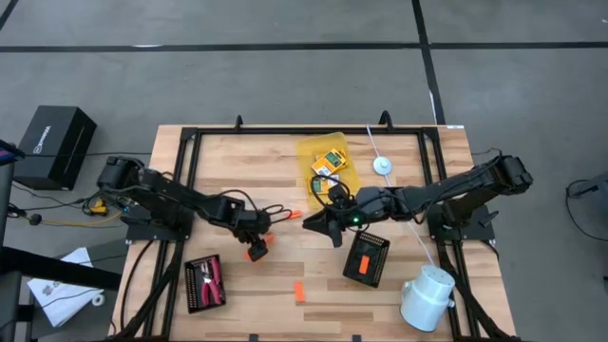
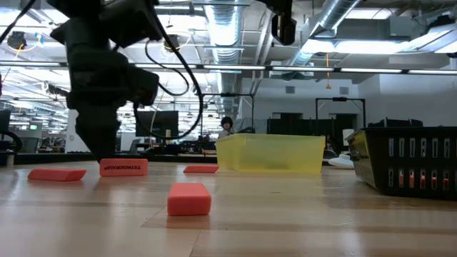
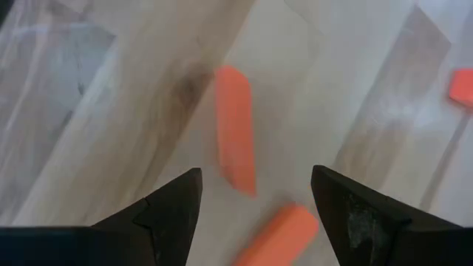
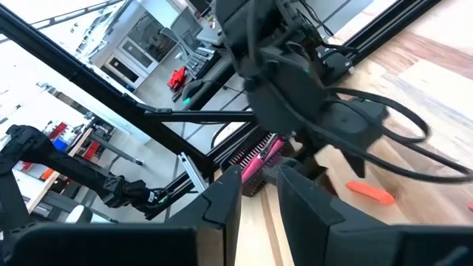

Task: Pick & Place School Supplies
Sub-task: Put the orange eraser into the right black bin

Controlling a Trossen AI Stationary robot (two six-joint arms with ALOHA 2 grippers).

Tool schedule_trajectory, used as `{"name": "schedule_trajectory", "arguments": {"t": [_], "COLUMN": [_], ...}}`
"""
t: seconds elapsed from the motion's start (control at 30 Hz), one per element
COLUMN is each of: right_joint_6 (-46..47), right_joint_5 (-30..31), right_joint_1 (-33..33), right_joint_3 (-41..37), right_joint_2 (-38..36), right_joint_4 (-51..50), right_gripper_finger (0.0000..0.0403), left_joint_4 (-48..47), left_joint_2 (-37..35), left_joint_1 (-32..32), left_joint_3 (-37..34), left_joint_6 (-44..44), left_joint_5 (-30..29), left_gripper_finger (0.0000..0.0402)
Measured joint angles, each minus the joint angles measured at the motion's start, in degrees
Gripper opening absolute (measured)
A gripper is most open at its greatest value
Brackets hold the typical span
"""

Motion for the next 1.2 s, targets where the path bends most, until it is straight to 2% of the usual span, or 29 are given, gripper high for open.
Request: {"name": "schedule_trajectory", "arguments": {"t": [0.4, 0.7, 0.87, 1.1, 1.2], "right_joint_6": [-0.2, -0.5, -0.4, -0.5, -0.5], "right_joint_5": [0.0, 0.0, 0.0, 0.1, 0.2], "right_joint_1": [0.1, 1.0, 1.2, 1.2, 1.2], "right_joint_3": [0.0, 0.0, 0.0, 0.0, 0.0], "right_joint_2": [0.0, 0.0, 0.0, 0.0, 0.0], "right_joint_4": [0.1, 0.1, 0.1, 0.1, 0.1], "right_gripper_finger": [0.0082, 0.0082, 0.0082, 0.0082, 0.0082], "left_joint_4": [-0.1, -0.3, -0.5, 0.4, 0.7], "left_joint_2": [1.8, 3.9, 3.9, 4.0, 4.0], "left_joint_1": [0.9, 1.0, 1.0, 1.0, 1.0], "left_joint_3": [0.5, 0.6, 0.5, 0.5, 0.4], "left_joint_6": [1.5, 1.5, 1.6, 5.9, 6.1], "left_joint_5": [-0.3, -1.4, -2.1, -2.7, -2.7], "left_gripper_finger": [0.0248, 0.0209, 0.0155, 0.0026, 0.0025]}}
